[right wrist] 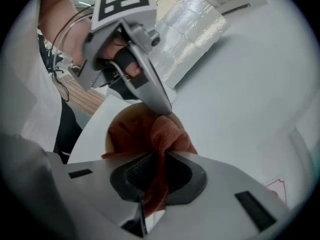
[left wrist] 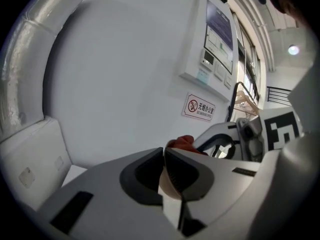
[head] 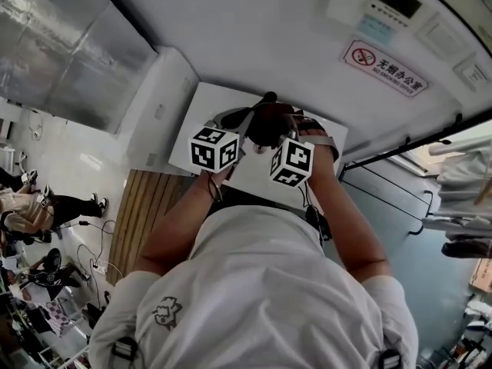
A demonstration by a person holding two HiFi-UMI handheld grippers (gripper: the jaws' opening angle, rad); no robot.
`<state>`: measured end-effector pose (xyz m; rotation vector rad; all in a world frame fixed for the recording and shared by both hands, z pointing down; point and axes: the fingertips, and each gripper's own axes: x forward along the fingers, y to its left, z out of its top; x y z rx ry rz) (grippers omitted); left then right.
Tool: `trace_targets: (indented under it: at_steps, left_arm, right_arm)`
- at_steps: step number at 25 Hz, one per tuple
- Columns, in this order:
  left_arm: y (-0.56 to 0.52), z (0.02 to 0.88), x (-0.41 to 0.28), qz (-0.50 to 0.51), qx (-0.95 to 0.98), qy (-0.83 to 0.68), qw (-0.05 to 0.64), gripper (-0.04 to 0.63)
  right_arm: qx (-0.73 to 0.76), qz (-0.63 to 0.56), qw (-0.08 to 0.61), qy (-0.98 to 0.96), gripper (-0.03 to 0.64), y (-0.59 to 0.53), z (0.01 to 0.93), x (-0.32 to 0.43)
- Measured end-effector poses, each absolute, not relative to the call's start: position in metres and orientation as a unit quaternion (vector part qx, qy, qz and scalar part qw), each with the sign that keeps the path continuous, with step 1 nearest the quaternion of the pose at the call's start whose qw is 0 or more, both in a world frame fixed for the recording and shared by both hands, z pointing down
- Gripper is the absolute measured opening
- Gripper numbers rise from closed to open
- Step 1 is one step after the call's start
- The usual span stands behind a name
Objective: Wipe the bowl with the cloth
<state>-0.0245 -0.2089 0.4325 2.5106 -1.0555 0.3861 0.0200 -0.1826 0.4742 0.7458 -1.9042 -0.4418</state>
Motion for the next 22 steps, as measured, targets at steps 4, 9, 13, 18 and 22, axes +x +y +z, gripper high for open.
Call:
trace_targets:
  at_steps: [4, 9, 13, 18, 22]
  left_arm:
    - [-0.199, 0.425, -0.005, 0.135, 0.905, -0.359, 0.184, 0.026]
    - [-0.203, 0.424, -0.011, 0.131, 0.904, -0.366, 0.181, 0.026]
    - [-0.208, 0.425, -0.023, 0.12, 0.9, -0.376, 0.186, 0.025]
    - [-0.219, 0.425, -0.033, 0.119, 0.896, -0.39, 0.174, 0.025]
    - [-0.229, 0.43, -0.052, 0.122, 0.886, -0.412, 0.171, 0.023]
  right_arm:
    - [0.306, -0.197, 0.503, -0.784, 0.051, -0.19, 0.472, 0.009]
    - [0.251, -0.225, 0.493, -0.802, 0.051, -0.17, 0.48, -0.012]
    - [0.204, -0.237, 0.466, -0.827, 0.051, -0.148, 0.476, -0.022]
    - [0.17, -0.219, 0.472, -0.837, 0.05, -0.131, 0.473, -0.015]
    - [0.172, -0.175, 0.459, -0.854, 0.051, -0.124, 0.476, -0.001]
